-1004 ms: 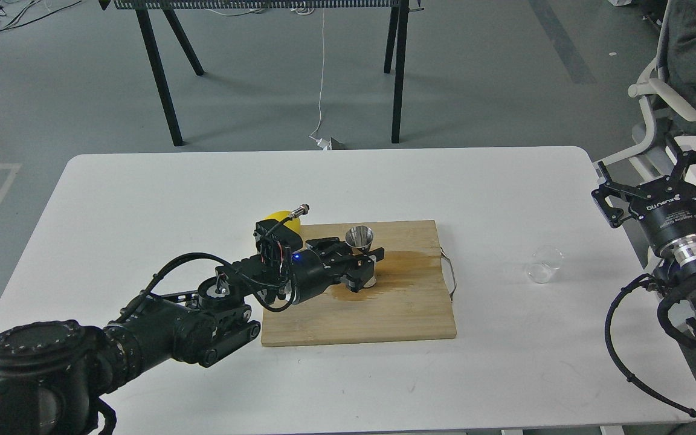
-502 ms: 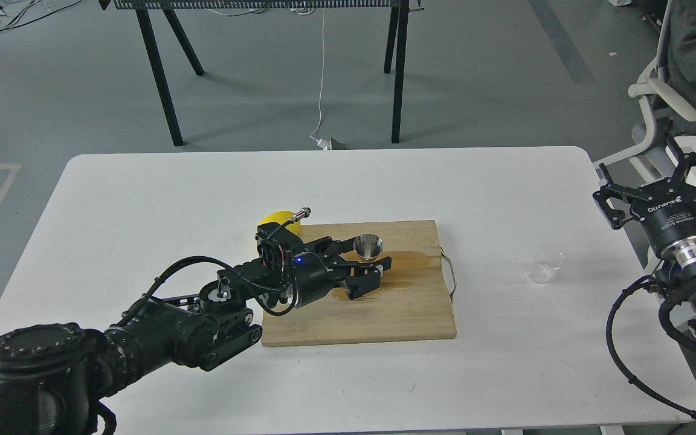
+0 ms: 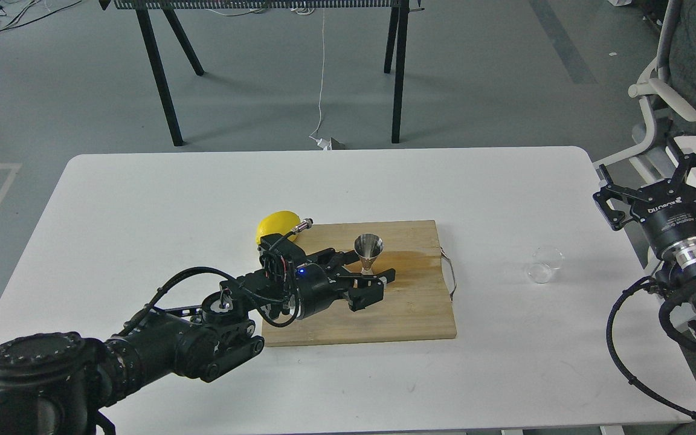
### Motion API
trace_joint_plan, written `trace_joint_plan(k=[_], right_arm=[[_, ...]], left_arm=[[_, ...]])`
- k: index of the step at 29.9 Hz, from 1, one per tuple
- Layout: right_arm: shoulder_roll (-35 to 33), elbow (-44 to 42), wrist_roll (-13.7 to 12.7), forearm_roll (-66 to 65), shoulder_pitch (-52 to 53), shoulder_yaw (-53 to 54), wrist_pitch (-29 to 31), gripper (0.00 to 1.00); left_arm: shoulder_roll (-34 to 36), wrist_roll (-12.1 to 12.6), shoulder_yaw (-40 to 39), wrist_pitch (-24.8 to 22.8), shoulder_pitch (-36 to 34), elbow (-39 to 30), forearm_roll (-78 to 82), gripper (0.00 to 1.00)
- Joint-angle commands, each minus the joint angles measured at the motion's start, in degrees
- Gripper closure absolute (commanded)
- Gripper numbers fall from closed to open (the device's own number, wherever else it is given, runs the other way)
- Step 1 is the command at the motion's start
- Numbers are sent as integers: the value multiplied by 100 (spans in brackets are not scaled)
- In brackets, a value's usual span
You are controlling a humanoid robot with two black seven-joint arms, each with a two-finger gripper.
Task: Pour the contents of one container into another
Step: 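Set the jigger upright on the board and open the left gripper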
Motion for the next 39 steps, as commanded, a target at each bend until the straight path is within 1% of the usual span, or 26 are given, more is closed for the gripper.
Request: trace_joint_plan(k=[1, 17, 39], right_arm=[[0, 13, 0, 0, -4, 0, 0, 1], [0, 13, 0, 0, -4, 8, 0, 1], [-9, 13, 0, 0, -4, 8, 0, 1]], left_arm=[[0, 0, -10, 0, -4, 2, 0, 11], [9, 0, -27, 0, 22, 2, -8, 11], [360, 0, -62, 9, 145, -7, -52, 11]])
